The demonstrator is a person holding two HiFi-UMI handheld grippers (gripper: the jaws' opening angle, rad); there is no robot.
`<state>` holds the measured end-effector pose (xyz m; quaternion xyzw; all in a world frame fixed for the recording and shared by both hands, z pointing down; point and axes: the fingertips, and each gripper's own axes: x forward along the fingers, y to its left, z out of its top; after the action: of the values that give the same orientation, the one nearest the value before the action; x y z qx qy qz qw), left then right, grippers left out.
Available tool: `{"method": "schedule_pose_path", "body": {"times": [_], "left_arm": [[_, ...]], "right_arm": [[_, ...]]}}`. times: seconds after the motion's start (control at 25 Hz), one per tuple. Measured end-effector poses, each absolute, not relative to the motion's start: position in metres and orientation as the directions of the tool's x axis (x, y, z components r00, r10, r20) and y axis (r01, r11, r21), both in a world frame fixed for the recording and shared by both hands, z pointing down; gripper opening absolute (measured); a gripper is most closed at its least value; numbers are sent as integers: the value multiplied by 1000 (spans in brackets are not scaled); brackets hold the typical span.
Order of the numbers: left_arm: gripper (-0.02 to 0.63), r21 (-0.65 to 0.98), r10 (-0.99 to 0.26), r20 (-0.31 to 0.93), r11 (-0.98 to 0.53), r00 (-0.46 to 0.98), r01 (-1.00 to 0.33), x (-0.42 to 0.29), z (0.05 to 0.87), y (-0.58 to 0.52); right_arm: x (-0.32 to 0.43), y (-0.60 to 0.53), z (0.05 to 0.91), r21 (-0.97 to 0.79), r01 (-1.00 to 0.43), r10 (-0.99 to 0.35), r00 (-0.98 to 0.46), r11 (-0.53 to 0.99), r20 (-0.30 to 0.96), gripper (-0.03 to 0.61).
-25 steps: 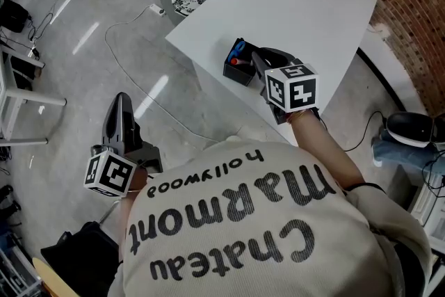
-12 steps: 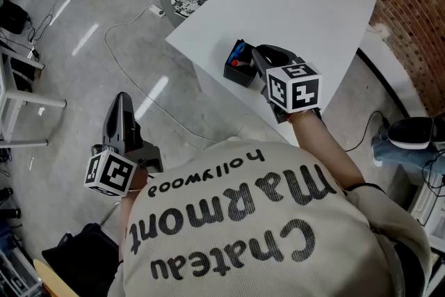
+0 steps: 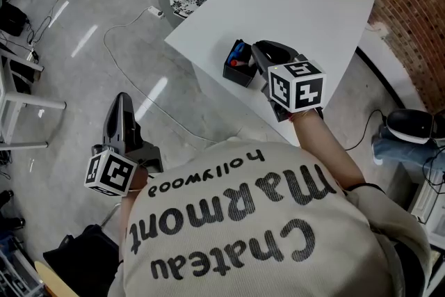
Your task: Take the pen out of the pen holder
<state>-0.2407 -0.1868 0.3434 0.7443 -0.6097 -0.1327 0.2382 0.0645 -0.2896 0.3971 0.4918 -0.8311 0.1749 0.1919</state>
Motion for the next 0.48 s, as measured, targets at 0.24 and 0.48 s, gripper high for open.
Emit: {"method": "schedule_pose_path", "body": {"times": [0.24,0.48], "left_arm": [[0,518,-970,88,-149,225,-843,-240,345,-186],[0,517,-970,95,-144,224,-844,-240,346,-185]], "right_arm": [[63,-290,387,-86,-880,-760,-450,468,470,74],[64,-292,375,-92,-880,-774,-456,466,440,74]]}}
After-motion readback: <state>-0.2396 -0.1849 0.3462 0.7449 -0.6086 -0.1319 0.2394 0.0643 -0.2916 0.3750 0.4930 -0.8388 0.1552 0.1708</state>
